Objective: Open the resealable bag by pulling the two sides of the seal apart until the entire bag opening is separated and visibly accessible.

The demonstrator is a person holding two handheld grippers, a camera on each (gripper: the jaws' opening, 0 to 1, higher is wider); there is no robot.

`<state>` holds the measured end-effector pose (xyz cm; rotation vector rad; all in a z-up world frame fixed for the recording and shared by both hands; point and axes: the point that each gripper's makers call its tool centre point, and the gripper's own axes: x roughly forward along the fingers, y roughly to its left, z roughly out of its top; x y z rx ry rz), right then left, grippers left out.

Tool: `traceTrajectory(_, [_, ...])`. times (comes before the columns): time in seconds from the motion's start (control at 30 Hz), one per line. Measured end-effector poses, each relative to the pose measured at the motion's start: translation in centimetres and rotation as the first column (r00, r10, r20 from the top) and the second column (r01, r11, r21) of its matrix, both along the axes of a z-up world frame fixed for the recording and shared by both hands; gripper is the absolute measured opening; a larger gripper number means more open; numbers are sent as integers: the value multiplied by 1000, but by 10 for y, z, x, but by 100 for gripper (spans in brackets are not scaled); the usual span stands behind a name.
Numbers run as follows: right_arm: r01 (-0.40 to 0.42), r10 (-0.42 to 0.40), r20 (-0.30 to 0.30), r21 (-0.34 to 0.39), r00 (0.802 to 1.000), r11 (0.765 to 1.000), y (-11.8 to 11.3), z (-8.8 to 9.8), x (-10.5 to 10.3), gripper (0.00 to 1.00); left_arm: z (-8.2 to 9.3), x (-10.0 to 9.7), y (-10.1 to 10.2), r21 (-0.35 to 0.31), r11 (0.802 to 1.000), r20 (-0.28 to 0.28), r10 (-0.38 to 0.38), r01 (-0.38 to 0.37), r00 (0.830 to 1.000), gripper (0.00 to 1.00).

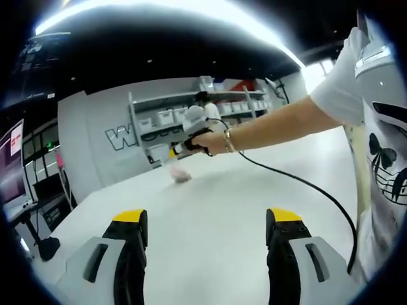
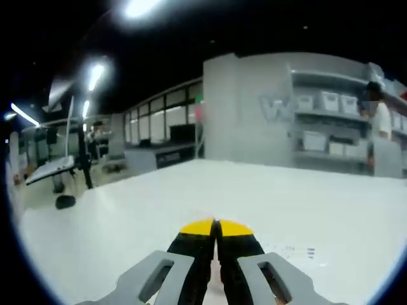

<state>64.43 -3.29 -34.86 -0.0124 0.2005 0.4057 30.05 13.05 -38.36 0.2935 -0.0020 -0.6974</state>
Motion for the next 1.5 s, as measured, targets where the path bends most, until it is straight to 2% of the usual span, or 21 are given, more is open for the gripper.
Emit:
traceTrajectory(0.17, [-70,68,-45,-50,997,996,24,-24,-11,0,1,-2,1,-6,1000,5,0,0,1000,75])
traceTrajectory(0.27, [-82,79,-59,-63,995,995,31,-34,-14,0,0,-3,1,-6,1000,2,-5,5,1000,75])
traceTrajectory(0.63, [-143,135,-117,-62,984,988,54,-57,-22,0,3,-6,6,-5,1000,11,0,0,1000,75])
traceTrajectory(0.97, [-175,163,-148,-78,976,981,62,-73,-45,0,3,-6,7,-3,1000,14,-1,1,1000,75])
traceTrajectory(1.17, [-190,176,-138,-97,975,977,63,-77,-60,0,1,-6,8,-6,1000,11,2,-1,1000,75])
traceTrajectory(1.37, [-198,185,-105,-142,977,970,64,-78,-71,6,1,-8,7,-9,1000,15,-1,1,1000,75])
traceTrajectory(1.5, [-197,186,-85,-158,979,968,60,-74,-62,7,2,-10,7,-9,1000,17,1,-1,1000,75])
